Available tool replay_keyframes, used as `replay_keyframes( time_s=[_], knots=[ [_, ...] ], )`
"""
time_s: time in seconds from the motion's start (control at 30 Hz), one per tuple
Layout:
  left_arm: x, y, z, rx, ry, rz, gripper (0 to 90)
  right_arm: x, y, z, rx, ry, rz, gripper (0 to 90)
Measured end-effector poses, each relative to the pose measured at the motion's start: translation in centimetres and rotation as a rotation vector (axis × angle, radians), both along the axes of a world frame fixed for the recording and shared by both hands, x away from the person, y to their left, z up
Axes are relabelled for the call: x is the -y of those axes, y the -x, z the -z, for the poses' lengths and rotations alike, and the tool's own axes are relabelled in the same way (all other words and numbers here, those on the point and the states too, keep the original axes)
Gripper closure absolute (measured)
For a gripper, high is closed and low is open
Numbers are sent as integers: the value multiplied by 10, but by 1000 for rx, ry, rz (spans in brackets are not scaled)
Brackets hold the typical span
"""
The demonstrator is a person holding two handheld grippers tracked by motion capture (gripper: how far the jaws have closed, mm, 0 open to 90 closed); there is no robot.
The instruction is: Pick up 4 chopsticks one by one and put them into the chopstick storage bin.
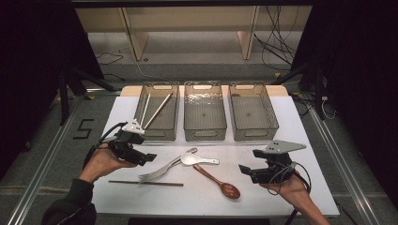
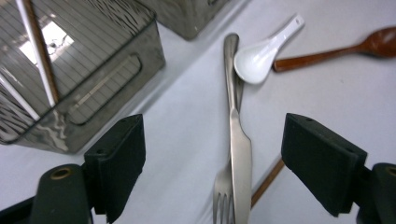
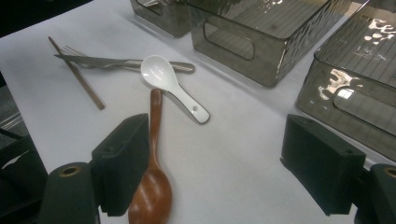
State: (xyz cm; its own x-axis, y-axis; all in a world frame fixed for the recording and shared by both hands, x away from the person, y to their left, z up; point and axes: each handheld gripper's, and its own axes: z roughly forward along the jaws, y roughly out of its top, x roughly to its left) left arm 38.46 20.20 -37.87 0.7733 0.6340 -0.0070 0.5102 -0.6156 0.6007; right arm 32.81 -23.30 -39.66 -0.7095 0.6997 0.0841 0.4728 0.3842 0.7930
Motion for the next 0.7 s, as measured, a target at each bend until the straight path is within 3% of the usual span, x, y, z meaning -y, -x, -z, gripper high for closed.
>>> replay_keyframes(
  time_s=[0.47,0.7],
  knots=[
    [-16,12,18,-65,-62,15,220,0,0,0,2,3,0,247],
    [-20,15,25,-93,-114,38,214,0,0,0,2,2,0,247]
  ],
)
